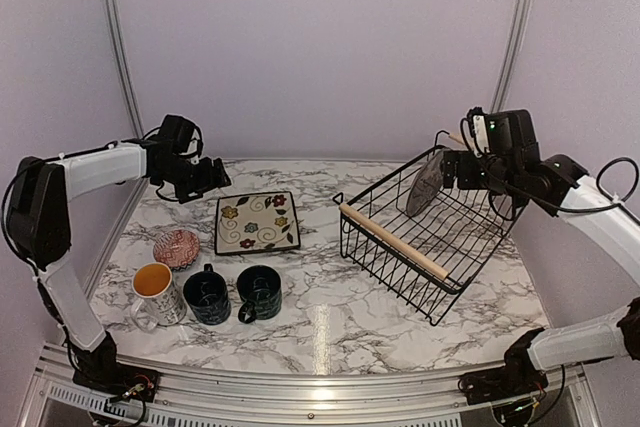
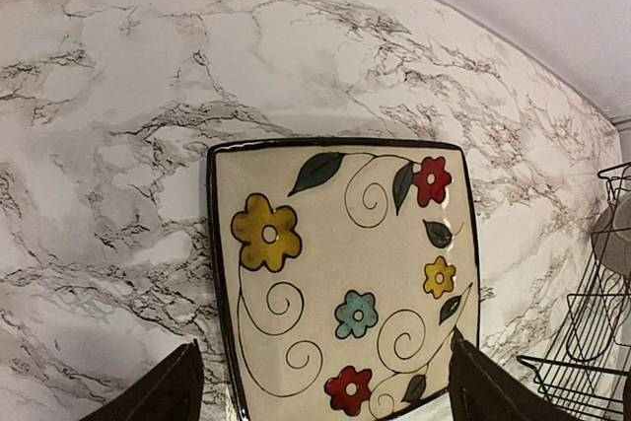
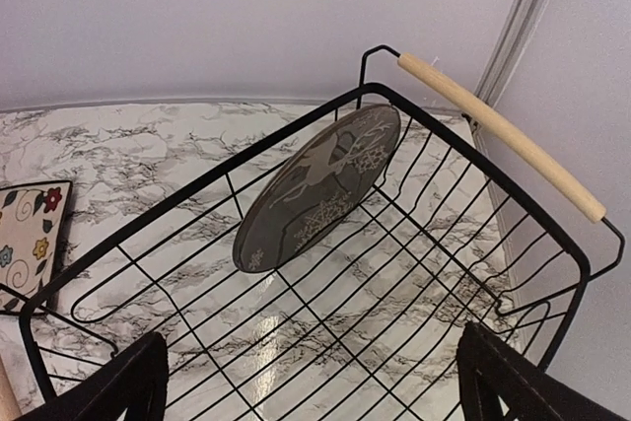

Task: Unload the mixed dishes from the dish rack
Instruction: Place the plate at the center of the board, then grab the plate from the dish rack.

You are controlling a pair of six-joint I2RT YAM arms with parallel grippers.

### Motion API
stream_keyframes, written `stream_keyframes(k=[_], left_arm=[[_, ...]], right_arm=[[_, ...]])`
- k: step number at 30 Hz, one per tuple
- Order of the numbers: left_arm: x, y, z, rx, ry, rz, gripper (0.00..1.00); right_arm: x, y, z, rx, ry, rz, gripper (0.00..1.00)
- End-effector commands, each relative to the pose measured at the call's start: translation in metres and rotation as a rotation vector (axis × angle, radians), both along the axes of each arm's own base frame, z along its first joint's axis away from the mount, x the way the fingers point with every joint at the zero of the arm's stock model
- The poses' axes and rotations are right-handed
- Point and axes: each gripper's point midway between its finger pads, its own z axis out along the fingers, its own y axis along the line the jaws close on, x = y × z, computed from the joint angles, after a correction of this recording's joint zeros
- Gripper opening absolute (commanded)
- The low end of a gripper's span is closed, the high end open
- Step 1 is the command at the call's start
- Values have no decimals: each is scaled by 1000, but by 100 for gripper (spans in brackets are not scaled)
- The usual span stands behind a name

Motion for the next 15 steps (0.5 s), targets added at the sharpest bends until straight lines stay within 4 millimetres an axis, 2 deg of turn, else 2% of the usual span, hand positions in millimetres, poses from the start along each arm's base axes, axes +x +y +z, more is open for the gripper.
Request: stream_keyframes(k=[1, 4, 6, 9, 12, 15], left_arm=[[-9, 9, 51, 23, -84, -8, 90], [-19, 1, 94, -38, -160, -48, 92], [-30, -2, 131, -76, -237, -73, 94], [-46, 1, 176, -94, -337, -92, 96], [-60, 10, 208, -73, -422, -94, 97], [-70, 23, 225, -25, -499, -76, 99]], right_arm=[[9, -4, 0, 94, -1, -67, 99], [18, -1, -5, 169, 6, -103, 99], [27, 4, -8, 222, 5, -120, 99], [43, 8, -16, 308, 9, -161, 99], [64, 5, -29, 386, 29, -230, 98], [87, 6, -43, 425, 55, -270, 99]])
